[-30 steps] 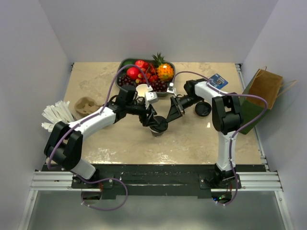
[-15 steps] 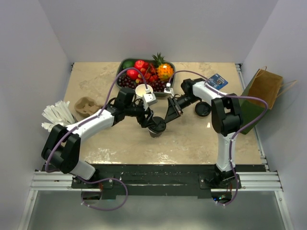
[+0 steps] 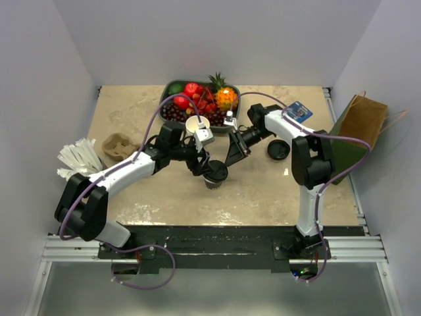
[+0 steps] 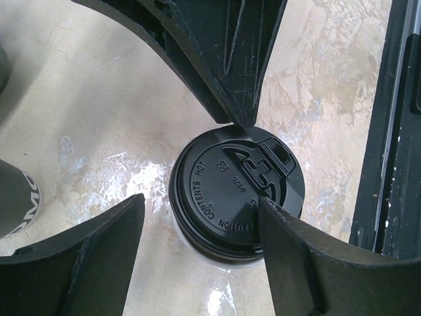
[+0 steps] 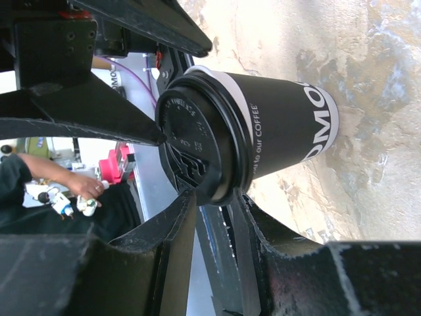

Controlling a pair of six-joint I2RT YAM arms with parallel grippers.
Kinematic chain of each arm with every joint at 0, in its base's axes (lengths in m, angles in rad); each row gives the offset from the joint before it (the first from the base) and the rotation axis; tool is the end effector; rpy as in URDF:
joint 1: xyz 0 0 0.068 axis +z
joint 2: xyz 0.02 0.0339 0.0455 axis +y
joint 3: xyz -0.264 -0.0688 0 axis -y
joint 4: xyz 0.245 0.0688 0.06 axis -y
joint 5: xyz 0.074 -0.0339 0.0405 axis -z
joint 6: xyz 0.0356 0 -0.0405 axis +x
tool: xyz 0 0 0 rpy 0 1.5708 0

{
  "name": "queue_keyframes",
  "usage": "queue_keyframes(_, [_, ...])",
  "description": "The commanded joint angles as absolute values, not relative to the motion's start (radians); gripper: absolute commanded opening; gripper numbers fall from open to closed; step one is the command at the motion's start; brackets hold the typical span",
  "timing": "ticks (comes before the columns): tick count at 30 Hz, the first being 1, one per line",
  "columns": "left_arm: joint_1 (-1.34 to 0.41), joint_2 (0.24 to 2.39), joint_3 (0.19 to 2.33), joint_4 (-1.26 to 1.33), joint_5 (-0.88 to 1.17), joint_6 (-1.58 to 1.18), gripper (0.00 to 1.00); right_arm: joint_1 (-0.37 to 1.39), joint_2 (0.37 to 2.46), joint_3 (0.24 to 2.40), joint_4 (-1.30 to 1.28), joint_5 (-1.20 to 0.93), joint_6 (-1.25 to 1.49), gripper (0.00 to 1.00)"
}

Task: Pack the takeout coffee

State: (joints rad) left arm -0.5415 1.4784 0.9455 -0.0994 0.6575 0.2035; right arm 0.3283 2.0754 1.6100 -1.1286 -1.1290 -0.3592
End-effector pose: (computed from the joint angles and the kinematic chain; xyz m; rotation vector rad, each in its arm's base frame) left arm 0.2626 -0.1834 0.2432 1.1353 1.8778 -0.9115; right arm 0.3602 0.1567 0.1991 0.8752 -2.5029 -1.6792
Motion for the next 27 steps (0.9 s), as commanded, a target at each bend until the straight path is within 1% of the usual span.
queue_keyframes(1, [-0.54,1.443,0.928,-0.094,0.658,0.218,0.74,0.354,2.003,1.634,-1.088,-1.121,-0.305,0.33])
queue_keyframes(16, [-0.522,1.416,0.91,-0.103,0.65,0.222,0.74,0.385,1.994,1.637,-1.072,-1.121,-0.279,0.33])
queue_keyframes(23, [-0.511,1.41,0.905,-0.104,0.702,0.207,0.74,0.385,1.988,1.655,-1.072,-1.095,-0.278,0.33])
queue_keyframes(27, [-0.505,1.404,0.891,-0.097,0.698,0.203,0.74,0.39,1.985,1.649,-1.074,-1.089,-0.278,0.33])
